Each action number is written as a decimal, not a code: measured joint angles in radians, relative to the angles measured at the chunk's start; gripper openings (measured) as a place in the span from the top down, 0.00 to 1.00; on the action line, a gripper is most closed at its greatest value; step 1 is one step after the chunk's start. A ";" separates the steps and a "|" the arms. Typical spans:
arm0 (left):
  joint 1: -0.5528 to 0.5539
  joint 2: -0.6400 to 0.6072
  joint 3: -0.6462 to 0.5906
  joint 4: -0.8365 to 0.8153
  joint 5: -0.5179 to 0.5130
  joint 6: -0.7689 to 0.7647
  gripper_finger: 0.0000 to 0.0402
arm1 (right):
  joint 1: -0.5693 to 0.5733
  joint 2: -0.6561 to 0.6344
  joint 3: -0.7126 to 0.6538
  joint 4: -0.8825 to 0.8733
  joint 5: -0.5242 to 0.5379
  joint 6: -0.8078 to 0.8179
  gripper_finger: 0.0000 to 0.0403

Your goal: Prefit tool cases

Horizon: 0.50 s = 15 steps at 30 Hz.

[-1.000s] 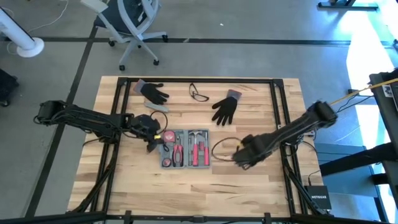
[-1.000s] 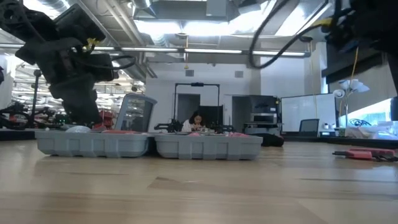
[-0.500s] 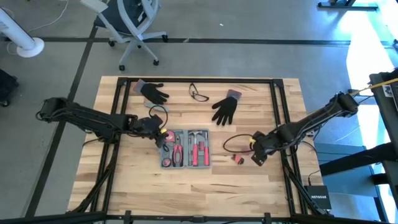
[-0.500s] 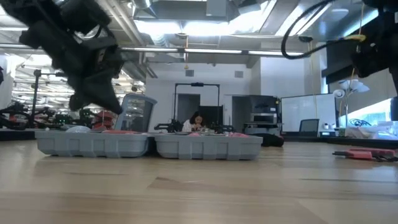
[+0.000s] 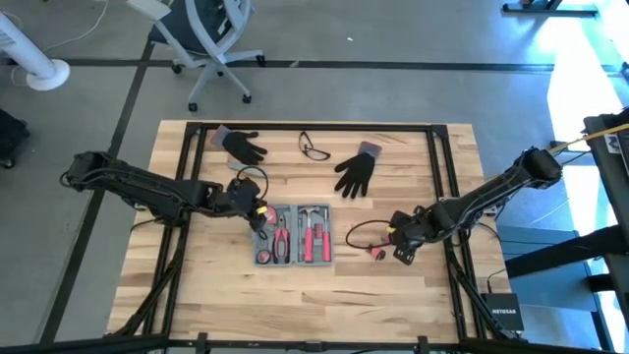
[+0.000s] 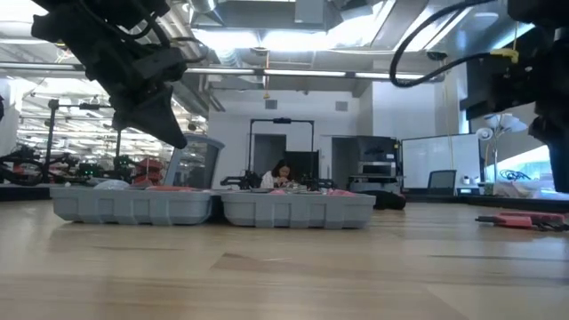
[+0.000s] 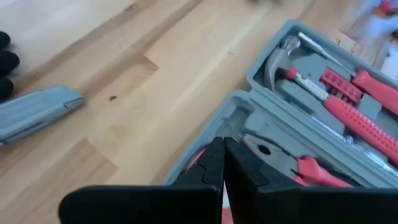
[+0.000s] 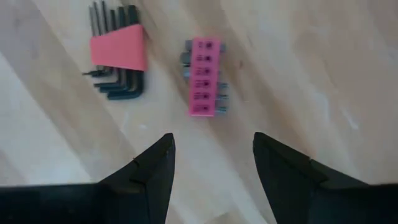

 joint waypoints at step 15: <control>0.006 0.006 0.000 0.003 -0.014 0.021 1.00 | -0.092 0.134 0.040 0.099 0.052 -0.062 0.49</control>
